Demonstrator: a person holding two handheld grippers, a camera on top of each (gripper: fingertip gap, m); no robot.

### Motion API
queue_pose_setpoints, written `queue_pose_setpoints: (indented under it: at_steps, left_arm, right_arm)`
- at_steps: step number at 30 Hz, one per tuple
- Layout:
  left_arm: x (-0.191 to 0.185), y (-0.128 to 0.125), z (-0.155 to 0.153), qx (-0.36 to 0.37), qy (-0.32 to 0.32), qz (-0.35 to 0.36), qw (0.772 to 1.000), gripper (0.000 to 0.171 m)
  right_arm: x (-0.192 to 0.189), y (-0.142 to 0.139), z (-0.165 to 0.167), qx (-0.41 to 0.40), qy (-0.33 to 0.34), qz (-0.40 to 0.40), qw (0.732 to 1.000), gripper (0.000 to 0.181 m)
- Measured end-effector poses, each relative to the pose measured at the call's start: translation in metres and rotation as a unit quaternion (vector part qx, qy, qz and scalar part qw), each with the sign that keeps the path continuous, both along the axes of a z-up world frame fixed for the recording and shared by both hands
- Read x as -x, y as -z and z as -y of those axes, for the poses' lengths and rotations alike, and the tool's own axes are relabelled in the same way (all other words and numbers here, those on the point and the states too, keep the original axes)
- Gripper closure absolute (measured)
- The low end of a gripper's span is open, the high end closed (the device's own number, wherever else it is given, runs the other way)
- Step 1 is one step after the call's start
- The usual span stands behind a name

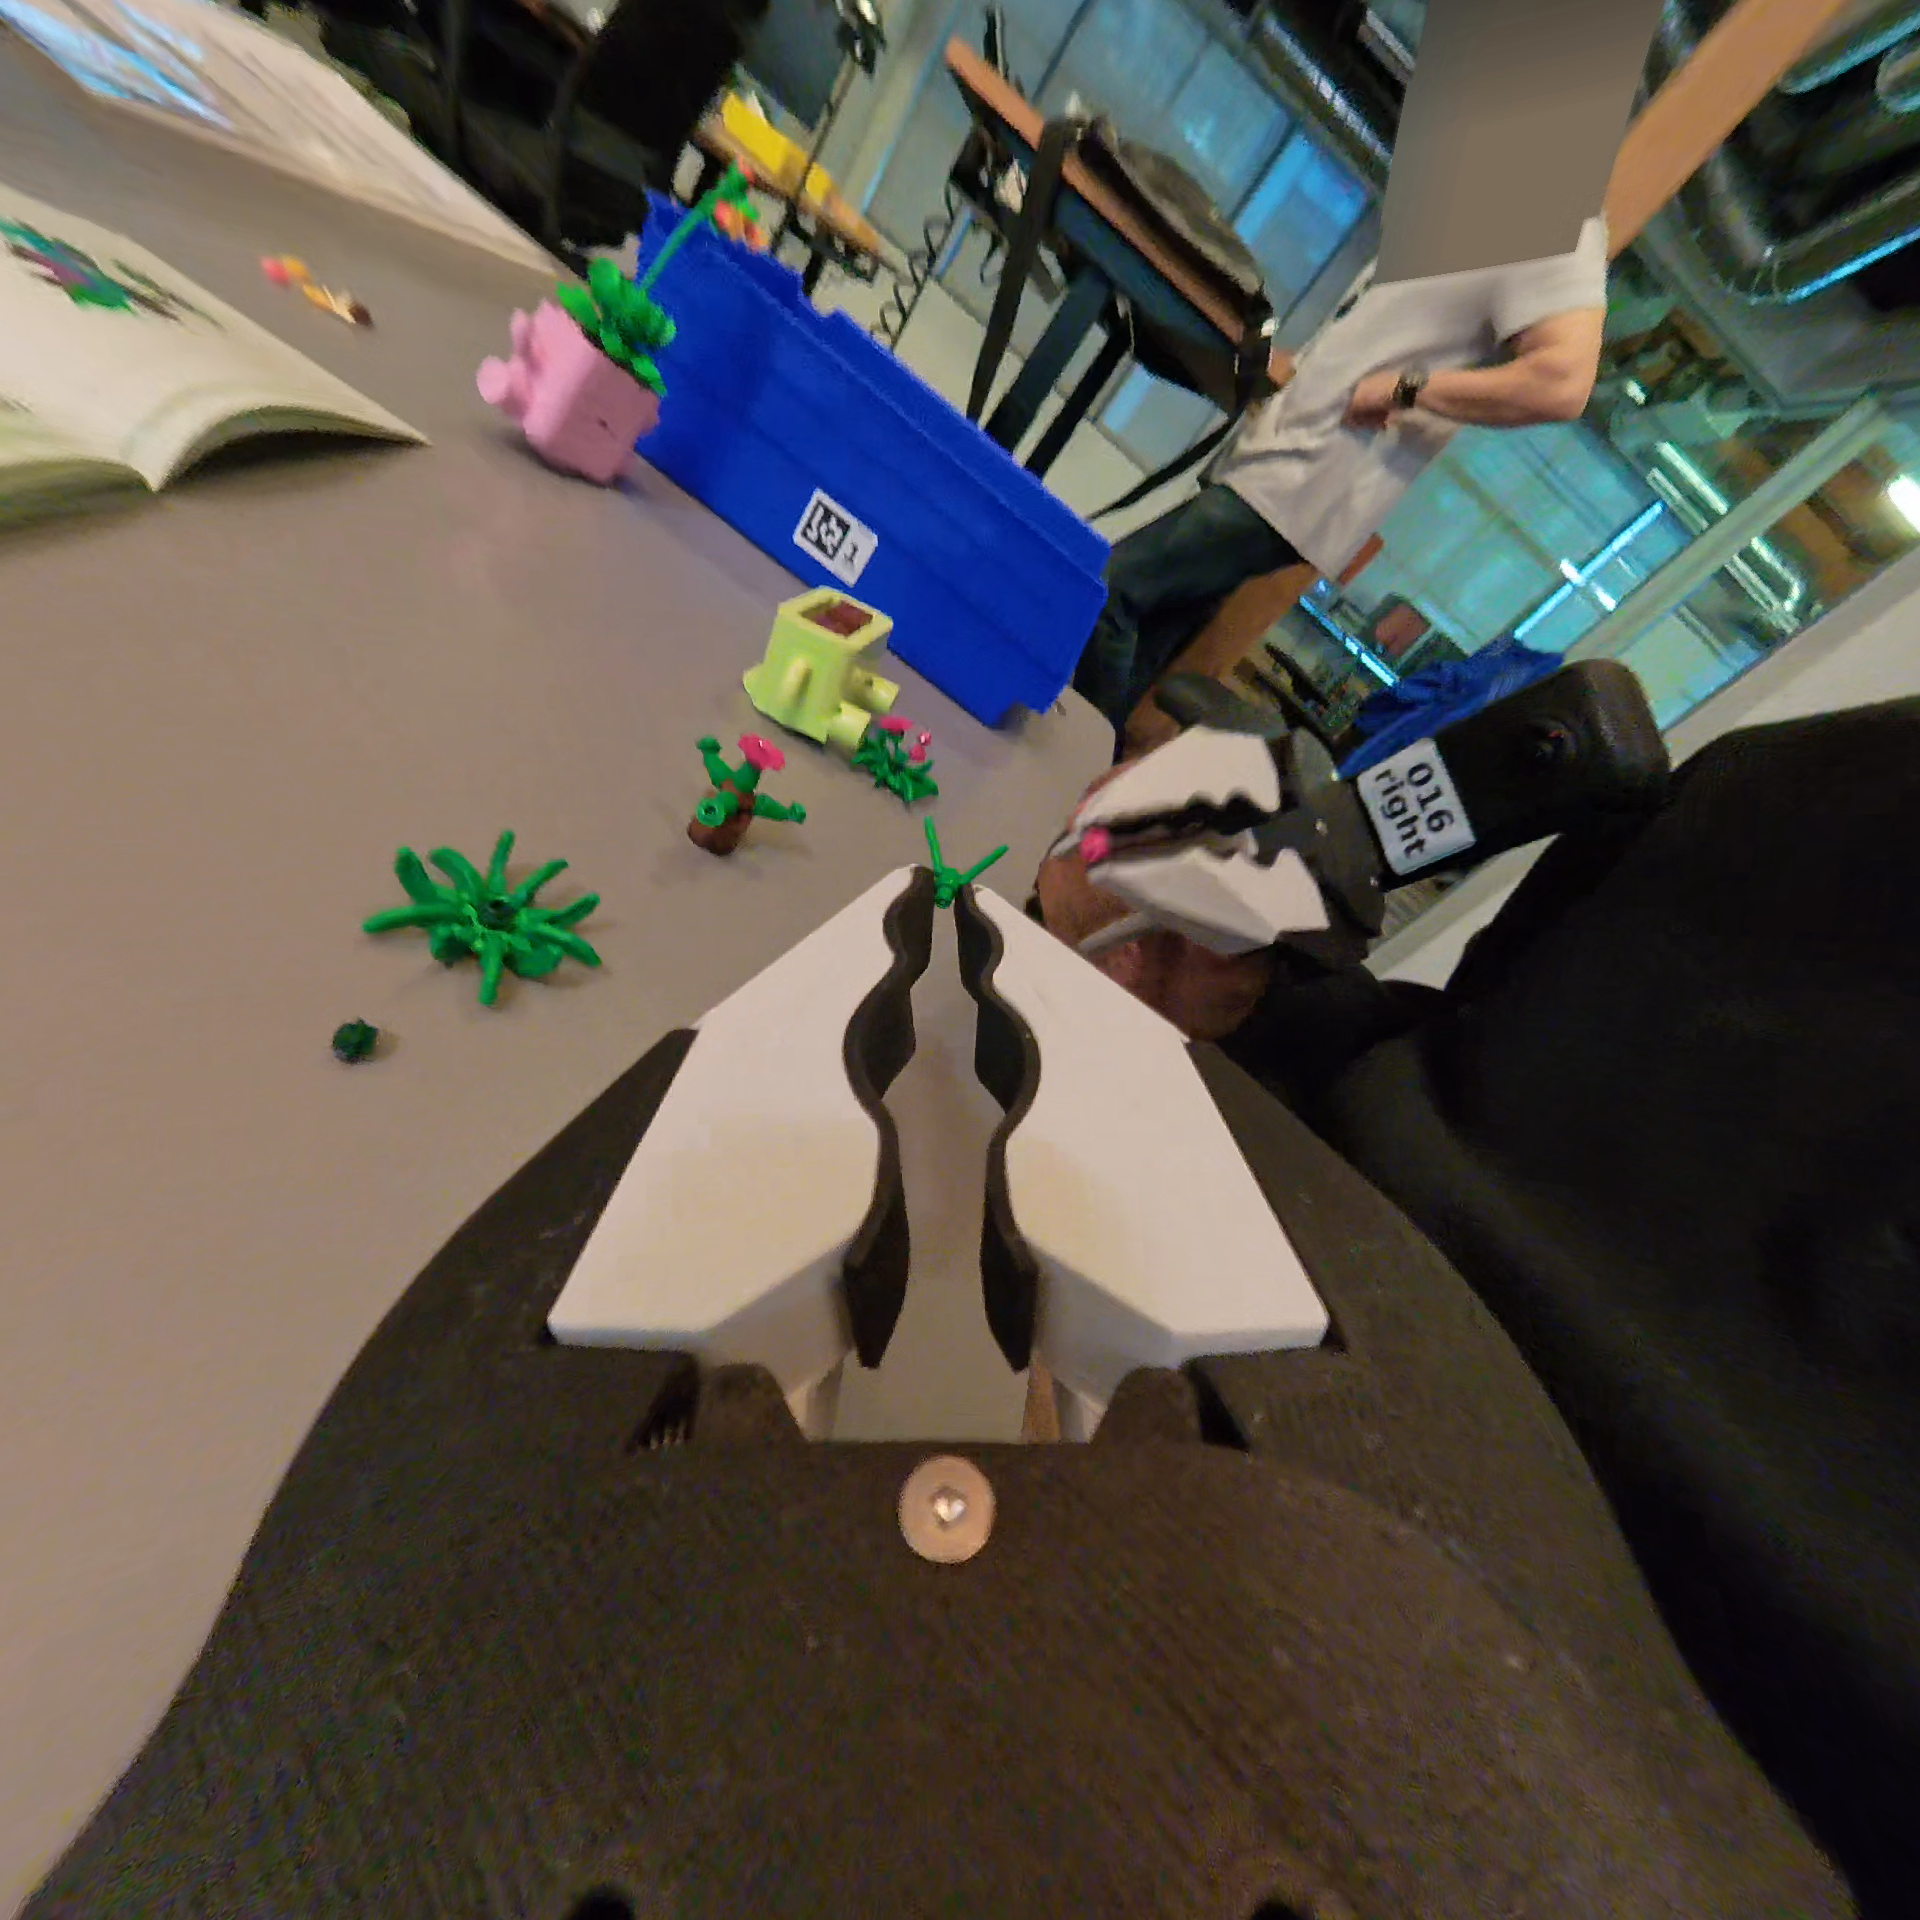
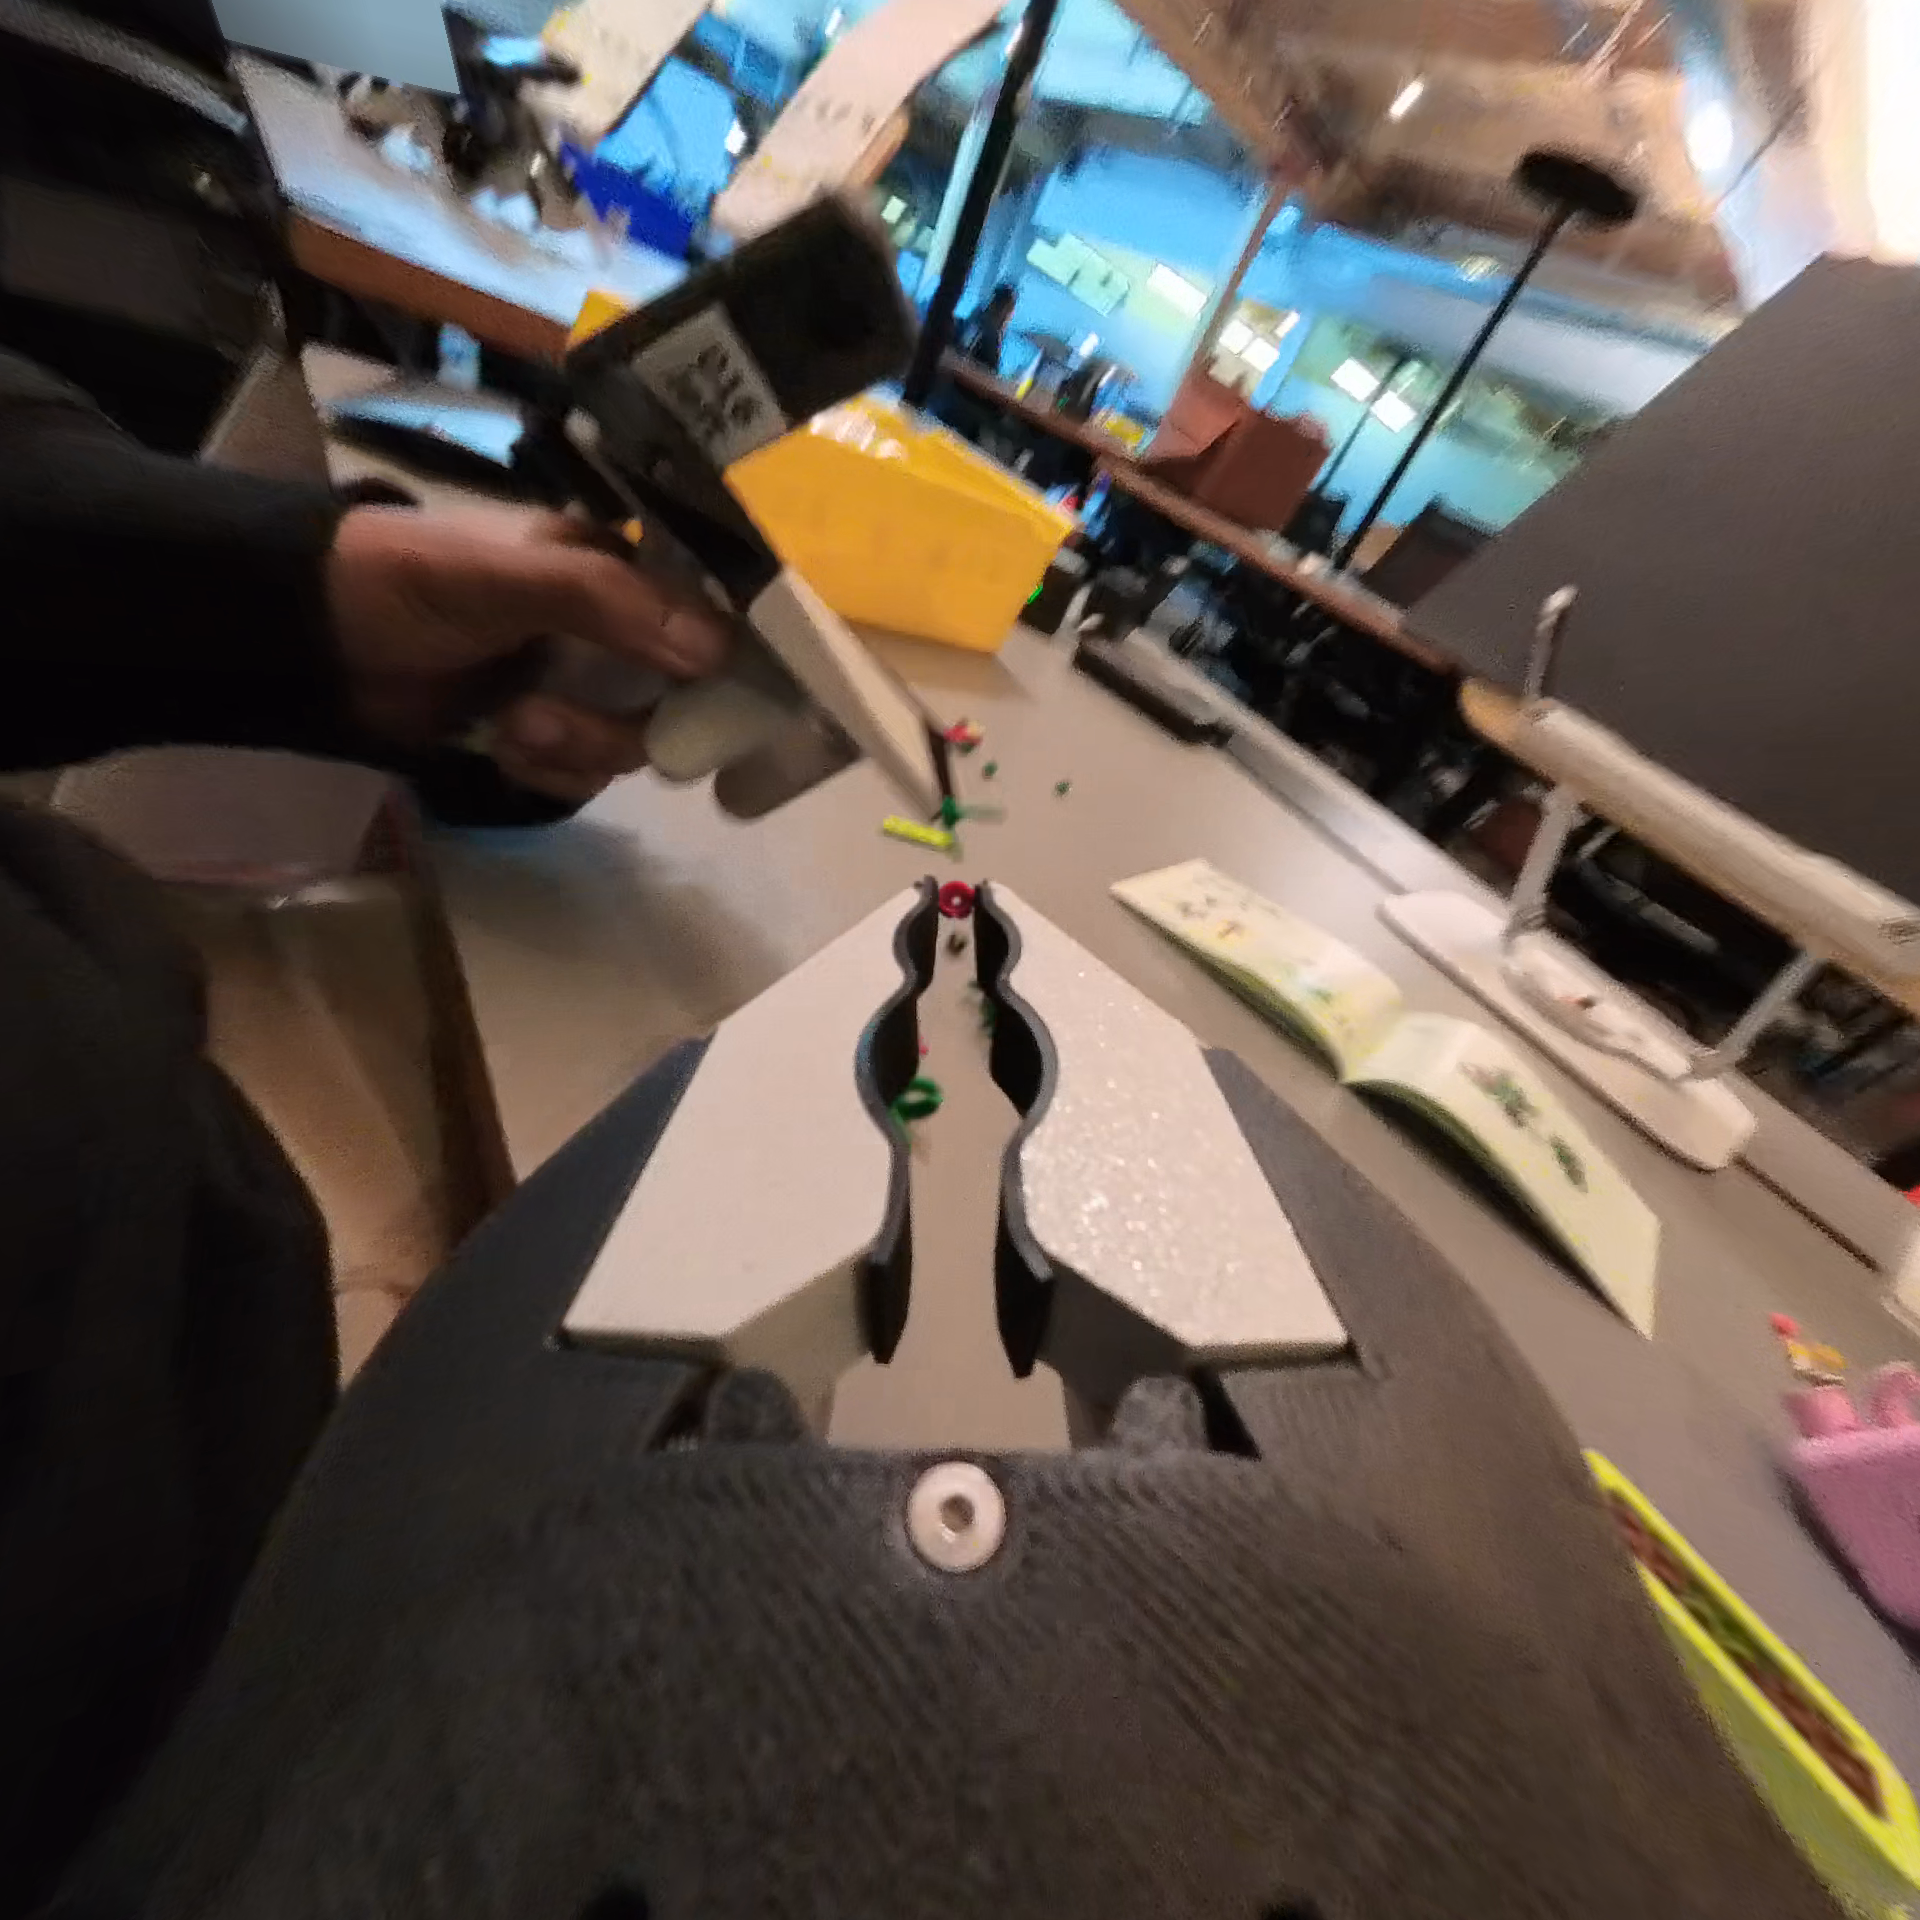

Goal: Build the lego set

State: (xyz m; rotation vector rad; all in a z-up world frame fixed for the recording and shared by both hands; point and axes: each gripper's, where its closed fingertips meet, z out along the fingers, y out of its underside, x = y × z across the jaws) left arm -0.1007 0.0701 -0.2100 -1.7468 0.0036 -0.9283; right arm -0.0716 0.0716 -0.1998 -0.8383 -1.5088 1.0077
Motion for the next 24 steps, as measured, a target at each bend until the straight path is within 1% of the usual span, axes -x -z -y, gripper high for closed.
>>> queue_pose_setpoints:
  at_steps: [2,5,7,10,15,18,24]
  left_arm:
    - [-0.006,0.009,-0.002,0.012,0.008,-0.026,1.000,0.170]
    - [-0.016,0.008,-0.002,0.003,0.015,-0.052,0.999,0.170]
    - [-0.020,0.001,-0.001,-0.017,0.016,-0.064,0.998,0.170]
    - [-0.024,-0.003,0.001,-0.036,0.023,-0.084,0.996,0.170]
    - [-0.028,0.001,0.001,-0.034,0.026,-0.110,0.993,0.170]
    - [-0.025,0.001,0.001,-0.035,0.017,-0.121,0.992,0.170]
    - [-0.023,0.009,-0.002,-0.018,0.008,-0.145,0.989,0.170]
  right_arm:
    - [-0.003,-0.013,-0.004,0.002,0.005,-0.055,0.998,0.177]
    - [-0.003,-0.005,-0.003,0.027,-0.018,-0.009,0.999,0.177]
    - [-0.003,-0.005,-0.007,0.032,-0.009,-0.008,0.999,0.177]
    - [0.001,0.003,-0.004,0.024,-0.013,0.021,0.999,0.177]
    - [0.006,0.012,-0.002,0.002,-0.004,0.049,0.999,0.177]
    - [0.008,0.015,-0.002,0.006,-0.007,0.062,0.998,0.177]
    - [0.008,0.015,-0.004,0.021,-0.011,0.066,0.998,0.177]
